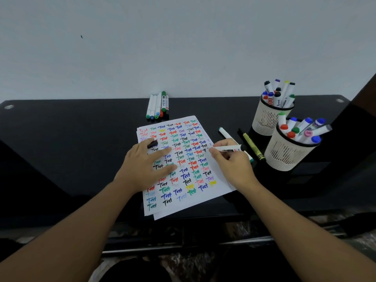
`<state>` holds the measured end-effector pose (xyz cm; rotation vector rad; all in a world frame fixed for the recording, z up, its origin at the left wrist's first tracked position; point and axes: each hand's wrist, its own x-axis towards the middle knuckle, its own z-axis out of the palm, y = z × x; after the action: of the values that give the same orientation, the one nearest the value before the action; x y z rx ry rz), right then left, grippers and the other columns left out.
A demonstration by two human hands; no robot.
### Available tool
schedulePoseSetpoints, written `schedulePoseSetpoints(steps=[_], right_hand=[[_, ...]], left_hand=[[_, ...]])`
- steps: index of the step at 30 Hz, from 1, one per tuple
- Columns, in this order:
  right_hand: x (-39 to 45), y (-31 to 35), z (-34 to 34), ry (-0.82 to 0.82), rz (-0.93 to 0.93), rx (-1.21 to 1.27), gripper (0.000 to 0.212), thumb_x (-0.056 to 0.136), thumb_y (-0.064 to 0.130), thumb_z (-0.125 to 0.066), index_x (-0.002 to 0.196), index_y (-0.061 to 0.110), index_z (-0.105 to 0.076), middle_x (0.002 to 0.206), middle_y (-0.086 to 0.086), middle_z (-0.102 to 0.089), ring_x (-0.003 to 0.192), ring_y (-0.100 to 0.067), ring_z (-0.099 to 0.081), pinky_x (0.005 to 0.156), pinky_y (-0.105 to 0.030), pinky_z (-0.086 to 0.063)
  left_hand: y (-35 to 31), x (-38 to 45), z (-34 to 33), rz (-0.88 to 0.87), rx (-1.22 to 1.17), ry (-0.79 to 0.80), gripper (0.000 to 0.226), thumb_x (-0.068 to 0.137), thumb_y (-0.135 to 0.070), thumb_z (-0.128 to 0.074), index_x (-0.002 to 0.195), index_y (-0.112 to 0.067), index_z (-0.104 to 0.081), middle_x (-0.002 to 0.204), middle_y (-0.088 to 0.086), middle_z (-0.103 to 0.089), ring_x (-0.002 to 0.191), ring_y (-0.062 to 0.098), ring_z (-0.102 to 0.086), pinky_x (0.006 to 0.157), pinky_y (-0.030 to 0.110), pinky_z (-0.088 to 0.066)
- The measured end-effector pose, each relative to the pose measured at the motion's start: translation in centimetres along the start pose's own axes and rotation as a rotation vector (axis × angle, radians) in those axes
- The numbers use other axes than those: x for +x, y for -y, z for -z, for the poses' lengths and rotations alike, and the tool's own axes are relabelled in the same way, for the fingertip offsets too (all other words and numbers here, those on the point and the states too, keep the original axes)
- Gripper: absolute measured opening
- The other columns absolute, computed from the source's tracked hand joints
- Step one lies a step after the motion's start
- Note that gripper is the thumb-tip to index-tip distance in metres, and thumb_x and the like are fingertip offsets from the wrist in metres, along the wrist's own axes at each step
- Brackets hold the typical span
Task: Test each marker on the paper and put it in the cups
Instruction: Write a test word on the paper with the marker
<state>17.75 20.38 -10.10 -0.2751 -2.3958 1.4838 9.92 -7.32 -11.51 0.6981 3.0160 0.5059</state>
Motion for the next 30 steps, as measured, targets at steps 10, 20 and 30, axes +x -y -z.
schedulePoseSetpoints(steps=[10,20,30], right_hand=[[0.27,-0.05,-0.09,0.035,-0.04,-0.043,0.024,0.106,0.036,-0.058,0.086,0.024,-0.065,0.096,-0.006,-0.068,0.07,-0.019,-0.056,0.057,-0.019,-0.041],[0.1,0.21,-0.01,0.035,-0.038,-0.075,0.017,0.106,0.032,-0.058,0.091,0.028,-0.065,0.087,-0.007,-0.069,0.065,-0.001,-0.055,0.057,-0.016,-0.042],[-0.27,0.4,0.42,0.046,-0.064,-0.035,0.015,0.106,0.036,-0.056,0.098,0.027,-0.064,0.082,-0.001,-0.069,0.07,-0.009,-0.061,0.064,-0.027,-0.049]], left_hand=[[-0.03,-0.16,0.06,-0.001,0.022,0.015,0.083,0.076,-0.098,-0.026,0.149,-0.058,-0.035,0.165,-0.006,-0.015,0.152,0.022,-0.011,0.124,0.05,-0.013],[-0.02,-0.11,0.14,0.004,0.025,0.022,0.083,0.076,-0.098,-0.026,0.148,-0.058,-0.035,0.165,-0.006,-0.015,0.152,0.022,-0.011,0.124,0.05,-0.014],[-0.24,-0.12,0.32,0.023,0.027,0.049,0.08,0.078,-0.096,-0.031,0.149,-0.058,-0.033,0.165,-0.007,-0.013,0.152,0.022,-0.01,0.125,0.051,-0.013]])
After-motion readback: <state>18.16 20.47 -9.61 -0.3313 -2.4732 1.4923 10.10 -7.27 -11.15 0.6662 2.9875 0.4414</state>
